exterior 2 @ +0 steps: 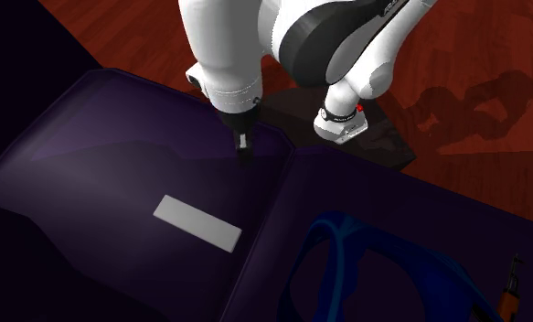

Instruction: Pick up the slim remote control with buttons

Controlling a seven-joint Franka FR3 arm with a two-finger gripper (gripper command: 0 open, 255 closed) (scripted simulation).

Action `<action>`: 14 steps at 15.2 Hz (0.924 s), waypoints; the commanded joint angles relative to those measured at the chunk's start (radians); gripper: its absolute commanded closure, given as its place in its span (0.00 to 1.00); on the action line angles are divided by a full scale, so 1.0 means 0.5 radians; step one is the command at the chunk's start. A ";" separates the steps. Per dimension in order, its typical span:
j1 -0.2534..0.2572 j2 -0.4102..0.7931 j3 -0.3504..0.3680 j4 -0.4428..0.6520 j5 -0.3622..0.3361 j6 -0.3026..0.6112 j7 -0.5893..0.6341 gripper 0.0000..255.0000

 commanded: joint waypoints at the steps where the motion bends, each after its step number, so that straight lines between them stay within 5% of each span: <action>1: -0.021 0.135 0.076 0.080 -0.029 0.070 0.155 0.00; 8: -0.059 0.724 0.290 0.505 -0.305 0.225 0.732 0.00; 14: 0.056 1.279 0.316 1.005 -0.646 0.211 1.208 0.00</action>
